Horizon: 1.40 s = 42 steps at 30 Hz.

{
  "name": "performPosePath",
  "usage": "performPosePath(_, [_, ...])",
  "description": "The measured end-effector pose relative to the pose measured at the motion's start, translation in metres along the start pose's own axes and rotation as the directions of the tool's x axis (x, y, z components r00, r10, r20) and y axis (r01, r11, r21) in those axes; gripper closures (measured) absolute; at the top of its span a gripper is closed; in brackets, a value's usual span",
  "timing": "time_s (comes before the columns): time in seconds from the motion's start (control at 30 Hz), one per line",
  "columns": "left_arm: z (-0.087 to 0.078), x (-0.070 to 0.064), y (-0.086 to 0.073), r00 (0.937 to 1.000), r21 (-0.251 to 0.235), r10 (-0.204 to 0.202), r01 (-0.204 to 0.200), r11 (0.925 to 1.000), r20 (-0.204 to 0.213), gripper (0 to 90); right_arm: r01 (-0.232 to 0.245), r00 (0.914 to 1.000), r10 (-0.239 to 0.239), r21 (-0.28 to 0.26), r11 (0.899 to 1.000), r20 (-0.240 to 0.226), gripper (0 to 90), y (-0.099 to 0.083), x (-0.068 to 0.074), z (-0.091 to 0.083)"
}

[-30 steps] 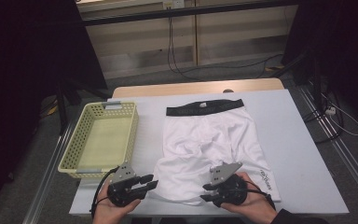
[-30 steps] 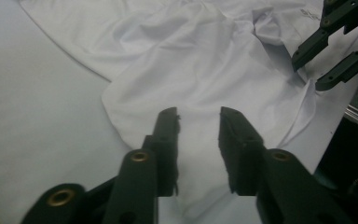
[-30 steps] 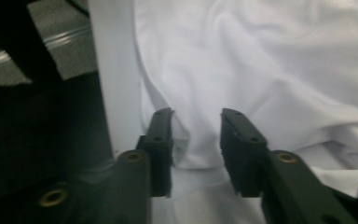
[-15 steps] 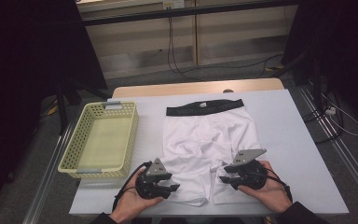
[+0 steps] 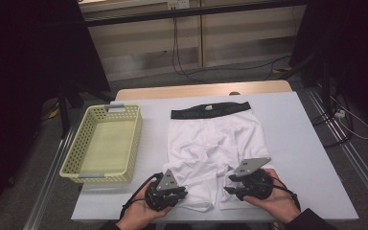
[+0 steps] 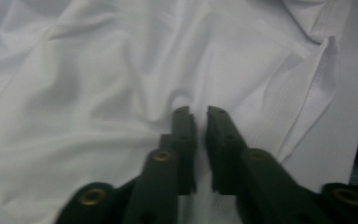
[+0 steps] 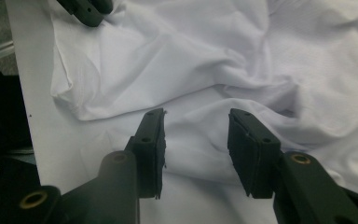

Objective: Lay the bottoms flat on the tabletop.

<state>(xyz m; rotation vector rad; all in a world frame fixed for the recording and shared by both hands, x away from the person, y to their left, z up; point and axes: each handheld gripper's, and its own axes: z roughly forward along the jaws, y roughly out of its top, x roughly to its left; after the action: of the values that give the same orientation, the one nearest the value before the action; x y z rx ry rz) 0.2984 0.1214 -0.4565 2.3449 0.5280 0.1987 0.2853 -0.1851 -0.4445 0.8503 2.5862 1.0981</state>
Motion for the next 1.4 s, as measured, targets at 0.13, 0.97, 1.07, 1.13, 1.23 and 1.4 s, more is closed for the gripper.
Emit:
performPosePath(0.13, [-0.005, -0.002, 0.0, 0.9992, 0.027, -0.028, 0.027, 0.9993, 0.029, 89.7, -0.035, 0.9992, 0.035, 0.017, 0.999, 0.021, 57.3, -0.01, -0.006, -0.005])
performPosePath(0.97, [-0.024, 0.028, -0.015, 0.9968, 0.024, -0.077, 0.077, 0.9967, -0.022, 70.6, 0.091, 0.9931, -0.086, 0.06, 0.994, -0.08, 50.9, 0.003, 0.014, 0.025])
performPosePath(1.07, [-0.02, 0.026, -0.016, 0.9971, 0.026, -0.069, 0.07, 0.9972, -0.032, 71.2, 0.082, 0.9939, -0.078, 0.055, 0.995, -0.079, 56.3, 0.005, 0.013, 0.027])
performPosePath(1.13, [-0.019, 0.024, -0.016, 0.9978, 0.042, -0.065, 0.065, 0.997, -0.012, 86.2, 0.072, 0.995, -0.069, 0.051, 0.996, -0.072, 63.6, 0.007, 0.012, 0.029])
performPosePath(1.23, [-0.019, 0.018, -0.01, 0.9972, 0.075, -0.059, 0.062, 0.9953, -0.047, 90.0, 0.072, 0.9954, -0.069, 0.044, 0.996, -0.067, 78.0, 0.009, 0.013, 0.031])
performPosePath(1.4, [-0.028, 0.015, -0.016, 0.9968, 0.093, -0.076, 0.078, 0.9926, -0.024, 90.0, 0.074, 0.9912, -0.068, 0.054, 0.996, -0.114, 89.7, 0.011, 0.017, 0.03])
